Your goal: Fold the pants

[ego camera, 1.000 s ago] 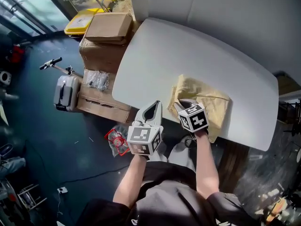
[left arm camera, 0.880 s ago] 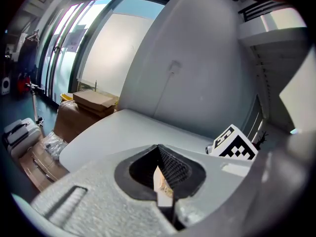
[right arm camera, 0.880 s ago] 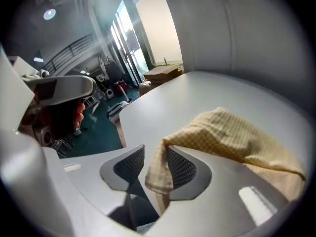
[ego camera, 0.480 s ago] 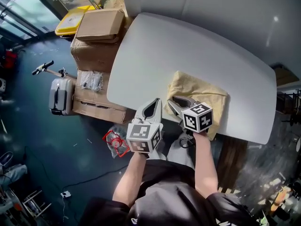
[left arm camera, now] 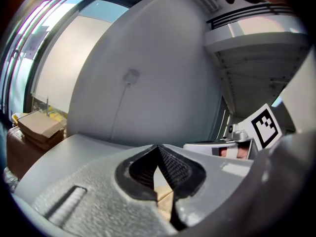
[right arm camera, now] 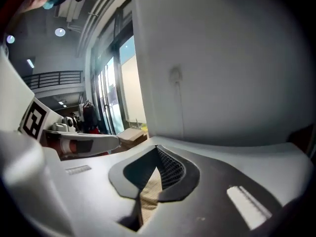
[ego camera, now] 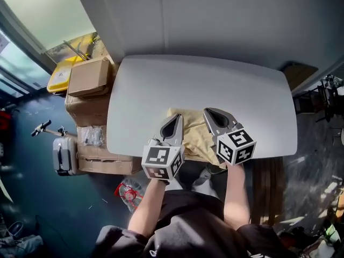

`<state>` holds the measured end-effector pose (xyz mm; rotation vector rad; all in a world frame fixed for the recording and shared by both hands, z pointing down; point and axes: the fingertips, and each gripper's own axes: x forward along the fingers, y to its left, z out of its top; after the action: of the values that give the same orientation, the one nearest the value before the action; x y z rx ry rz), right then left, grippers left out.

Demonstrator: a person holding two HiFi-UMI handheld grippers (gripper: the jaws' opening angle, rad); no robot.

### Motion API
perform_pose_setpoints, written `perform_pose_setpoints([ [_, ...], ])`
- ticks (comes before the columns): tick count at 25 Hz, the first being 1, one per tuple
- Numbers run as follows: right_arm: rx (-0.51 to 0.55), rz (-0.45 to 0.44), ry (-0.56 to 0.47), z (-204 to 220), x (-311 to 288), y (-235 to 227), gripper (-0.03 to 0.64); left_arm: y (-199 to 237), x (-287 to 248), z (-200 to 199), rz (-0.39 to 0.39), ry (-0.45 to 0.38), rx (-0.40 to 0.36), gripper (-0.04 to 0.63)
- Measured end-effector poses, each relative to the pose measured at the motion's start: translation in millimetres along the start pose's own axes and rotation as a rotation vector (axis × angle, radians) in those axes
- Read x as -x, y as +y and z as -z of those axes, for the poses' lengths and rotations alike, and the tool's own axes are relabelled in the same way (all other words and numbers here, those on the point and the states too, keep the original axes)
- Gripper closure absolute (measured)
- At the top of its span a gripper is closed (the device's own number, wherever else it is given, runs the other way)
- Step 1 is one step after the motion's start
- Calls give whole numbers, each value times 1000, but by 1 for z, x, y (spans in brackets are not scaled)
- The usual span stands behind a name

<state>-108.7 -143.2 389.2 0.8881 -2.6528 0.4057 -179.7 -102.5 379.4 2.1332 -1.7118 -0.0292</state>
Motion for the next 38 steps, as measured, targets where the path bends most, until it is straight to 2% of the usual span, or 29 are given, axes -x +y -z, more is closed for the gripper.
perform_pose_setpoints([
  [5,46,76,-230,-74,66,-30,614,-60,-22,-52,100,-91,-75,591],
  [8,86,113,-402,-110,101,-40,614,-88,-30,-84,128,-190,-135,591],
  [10,115,162,-446,-118,118,-51,614,-105,-34,-101,134,-245,-176,591],
  [16,133,267,-498,-138,171,-91,614,-148,-49,-128,164,-293,-209,591],
  [21,189,336,-521,-153,195,-110,614,-169,-58,-136,179,-318,-216,591],
  [38,190,304,-493,-148,178,-128,614,-174,-73,-136,150,-321,-220,591],
])
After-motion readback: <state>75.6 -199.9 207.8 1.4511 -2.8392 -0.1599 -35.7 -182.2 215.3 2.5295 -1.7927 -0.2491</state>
